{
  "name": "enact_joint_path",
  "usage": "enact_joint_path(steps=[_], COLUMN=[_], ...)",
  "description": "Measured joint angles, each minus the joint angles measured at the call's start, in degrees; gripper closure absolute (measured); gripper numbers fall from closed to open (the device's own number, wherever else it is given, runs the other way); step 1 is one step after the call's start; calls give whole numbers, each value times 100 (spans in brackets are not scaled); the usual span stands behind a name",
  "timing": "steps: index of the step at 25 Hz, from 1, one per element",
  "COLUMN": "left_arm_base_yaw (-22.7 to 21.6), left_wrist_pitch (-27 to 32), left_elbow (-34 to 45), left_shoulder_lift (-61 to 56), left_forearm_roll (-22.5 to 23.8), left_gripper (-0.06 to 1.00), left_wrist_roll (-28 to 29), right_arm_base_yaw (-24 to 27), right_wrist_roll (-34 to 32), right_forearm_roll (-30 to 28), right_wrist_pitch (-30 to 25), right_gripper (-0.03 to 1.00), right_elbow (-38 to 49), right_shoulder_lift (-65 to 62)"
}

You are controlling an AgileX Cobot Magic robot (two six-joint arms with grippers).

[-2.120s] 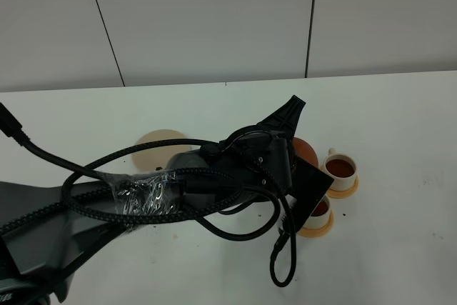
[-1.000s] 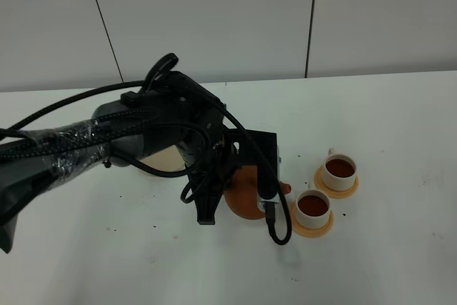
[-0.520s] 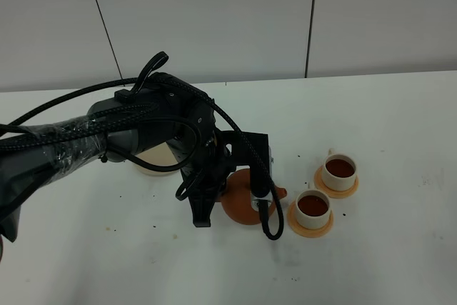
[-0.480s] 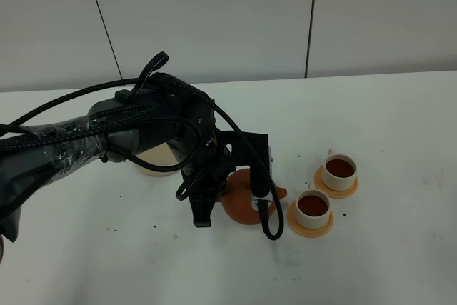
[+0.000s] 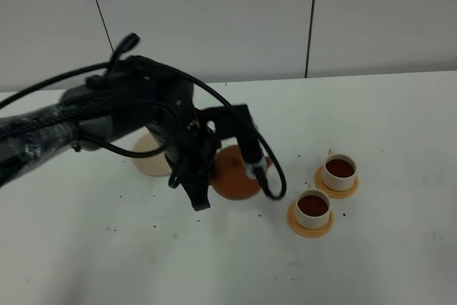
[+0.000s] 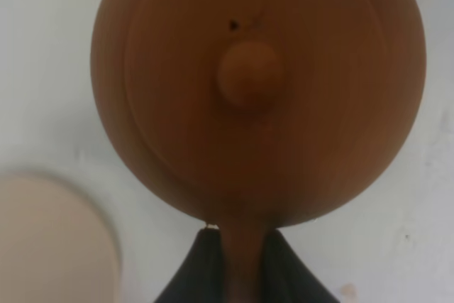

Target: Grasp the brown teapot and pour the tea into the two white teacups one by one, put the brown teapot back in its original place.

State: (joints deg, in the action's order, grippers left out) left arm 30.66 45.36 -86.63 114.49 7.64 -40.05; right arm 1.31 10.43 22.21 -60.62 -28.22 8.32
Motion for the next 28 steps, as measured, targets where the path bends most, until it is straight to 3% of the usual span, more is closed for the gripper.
enact_joint_path(steps=[4,14,19,23,28], left_arm_base_yaw=[-232,-583,-863,-1139,-1228], left_wrist_pitch=[135,272,215,76,-83], left_elbow=[0,0,0,0,0], left_shoulder_lift=[-1,-1,-1,6,194], left_forearm_roll=[113,1168,1146,785,762], left_gripper=[78,78,78,78,78], left_wrist_roll=[1729,4407,4887,4898,4823], right_arm_base_yaw=[0,0,0,0,0], right_wrist_roll=[0,0,0,0,0], right_forearm_roll=[0,0,0,0,0], right_wrist_pitch=[0,0,0,0,0], right_gripper=[66,66,66,66,66], right_elbow=[0,0,0,0,0], right_shoulder_lift=[0,0,0,0,0])
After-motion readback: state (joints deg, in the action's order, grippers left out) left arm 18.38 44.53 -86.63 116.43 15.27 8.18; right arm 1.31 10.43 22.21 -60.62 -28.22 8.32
